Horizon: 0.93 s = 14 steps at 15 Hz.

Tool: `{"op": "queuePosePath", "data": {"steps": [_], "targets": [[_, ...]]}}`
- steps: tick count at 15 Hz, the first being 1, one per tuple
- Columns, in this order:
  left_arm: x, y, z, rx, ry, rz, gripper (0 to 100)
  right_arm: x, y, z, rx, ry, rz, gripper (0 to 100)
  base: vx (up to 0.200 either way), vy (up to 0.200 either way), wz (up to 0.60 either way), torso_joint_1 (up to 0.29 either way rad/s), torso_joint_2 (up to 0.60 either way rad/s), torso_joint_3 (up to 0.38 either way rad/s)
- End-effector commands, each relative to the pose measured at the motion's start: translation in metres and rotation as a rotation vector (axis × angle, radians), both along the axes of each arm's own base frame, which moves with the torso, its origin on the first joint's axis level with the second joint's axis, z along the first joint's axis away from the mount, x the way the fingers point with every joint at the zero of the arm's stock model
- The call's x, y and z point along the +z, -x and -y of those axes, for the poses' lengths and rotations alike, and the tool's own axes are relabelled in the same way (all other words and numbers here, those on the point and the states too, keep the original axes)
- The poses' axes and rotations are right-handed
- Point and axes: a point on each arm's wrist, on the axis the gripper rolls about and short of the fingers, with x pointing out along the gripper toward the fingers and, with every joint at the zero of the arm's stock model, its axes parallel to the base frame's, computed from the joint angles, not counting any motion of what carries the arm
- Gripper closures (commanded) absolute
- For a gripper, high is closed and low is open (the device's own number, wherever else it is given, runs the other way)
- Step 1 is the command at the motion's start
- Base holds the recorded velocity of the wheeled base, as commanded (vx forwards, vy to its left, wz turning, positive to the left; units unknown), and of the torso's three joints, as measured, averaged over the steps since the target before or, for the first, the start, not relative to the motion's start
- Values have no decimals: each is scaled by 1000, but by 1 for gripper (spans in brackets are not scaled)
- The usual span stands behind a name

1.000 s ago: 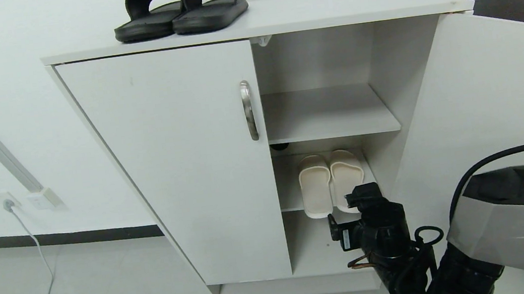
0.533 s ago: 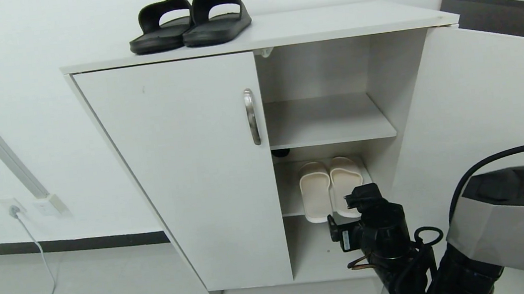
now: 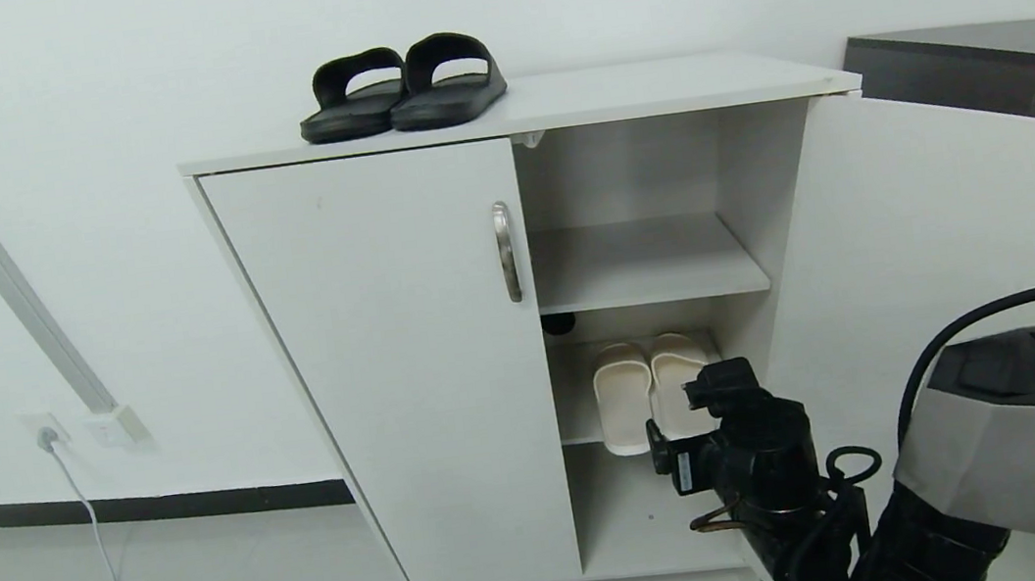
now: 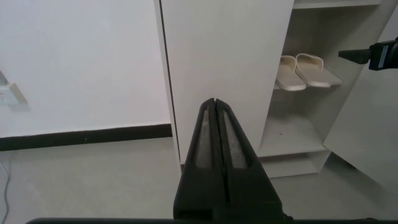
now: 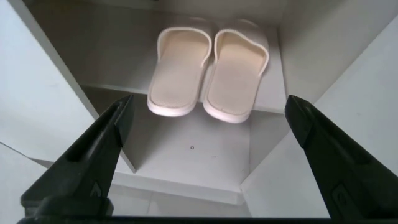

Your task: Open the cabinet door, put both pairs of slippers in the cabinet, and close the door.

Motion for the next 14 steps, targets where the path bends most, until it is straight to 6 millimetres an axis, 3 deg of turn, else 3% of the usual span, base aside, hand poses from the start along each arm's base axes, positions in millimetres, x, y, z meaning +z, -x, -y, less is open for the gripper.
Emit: {"op": "queuePosePath", "data": {"steps": [1,4,7,14], "targets": [[0,0,0,0,1,-1,100,24,11,3,18,-23,37,0,0,0,0,0,0,0],[0,0,0,0,1,-3,100,45,35,7,64,-17,41,0,0,0,0,0,0,0],[0,0,0,0,1,-3,100,47,44,6,84,-12,34,0,0,0,0,0,0,0],[0,0,0,0,1,-1,100,37,48,7,93,18,4,0,0,200,0,4,4,1]]}}
